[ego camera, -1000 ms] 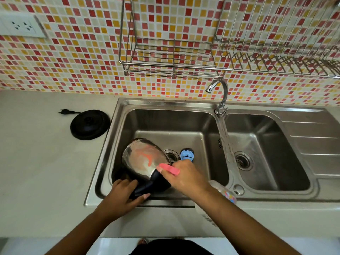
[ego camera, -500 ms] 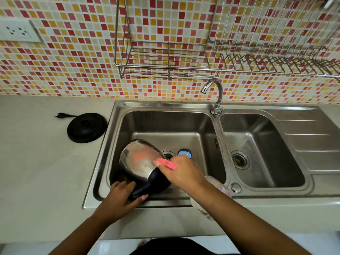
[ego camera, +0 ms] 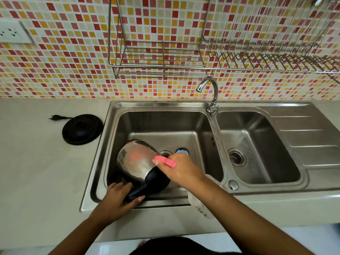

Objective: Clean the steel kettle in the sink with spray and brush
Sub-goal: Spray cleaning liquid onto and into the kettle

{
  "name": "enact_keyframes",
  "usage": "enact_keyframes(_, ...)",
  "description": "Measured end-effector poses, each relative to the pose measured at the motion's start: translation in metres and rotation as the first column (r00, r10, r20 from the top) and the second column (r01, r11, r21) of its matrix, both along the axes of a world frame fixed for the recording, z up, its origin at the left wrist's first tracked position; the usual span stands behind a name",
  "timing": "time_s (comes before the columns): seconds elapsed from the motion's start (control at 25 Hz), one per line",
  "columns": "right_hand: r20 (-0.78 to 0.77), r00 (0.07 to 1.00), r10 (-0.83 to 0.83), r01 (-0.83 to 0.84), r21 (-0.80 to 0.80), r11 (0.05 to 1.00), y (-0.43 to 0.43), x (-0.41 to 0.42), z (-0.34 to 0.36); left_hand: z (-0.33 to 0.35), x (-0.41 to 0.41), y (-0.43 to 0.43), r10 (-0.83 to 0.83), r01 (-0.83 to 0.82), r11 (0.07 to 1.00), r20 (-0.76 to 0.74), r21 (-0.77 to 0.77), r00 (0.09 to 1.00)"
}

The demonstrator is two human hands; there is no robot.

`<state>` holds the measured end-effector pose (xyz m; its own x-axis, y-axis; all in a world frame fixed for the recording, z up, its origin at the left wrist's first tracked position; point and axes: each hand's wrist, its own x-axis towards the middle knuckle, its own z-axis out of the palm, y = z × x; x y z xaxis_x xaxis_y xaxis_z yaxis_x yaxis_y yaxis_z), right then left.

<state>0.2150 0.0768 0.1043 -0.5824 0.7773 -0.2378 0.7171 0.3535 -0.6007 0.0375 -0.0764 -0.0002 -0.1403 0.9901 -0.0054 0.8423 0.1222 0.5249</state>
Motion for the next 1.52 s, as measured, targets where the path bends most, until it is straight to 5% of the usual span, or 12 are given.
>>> enact_keyframes(0.28,0.035,0.999,-0.016,0.015,0.044,0.999,-0.01,-0.006,0.003,0.01,-0.008,-0.001,-0.068,0.064,0.997,0.134,0.034,0.989)
enact_keyframes(0.76,0.072,0.988,0.133,-0.141,0.11,0.984,-0.008,-0.027,0.01,-0.003,-0.011,-0.003,-0.062,0.056,0.995,0.073,0.079,0.995)
enact_keyframes(1.52,-0.117,0.952,-0.284,0.271,-0.116,0.956,0.01,0.026,-0.009,-0.001,-0.015,0.0,-0.06,0.045,0.996,0.197,0.079,0.979)
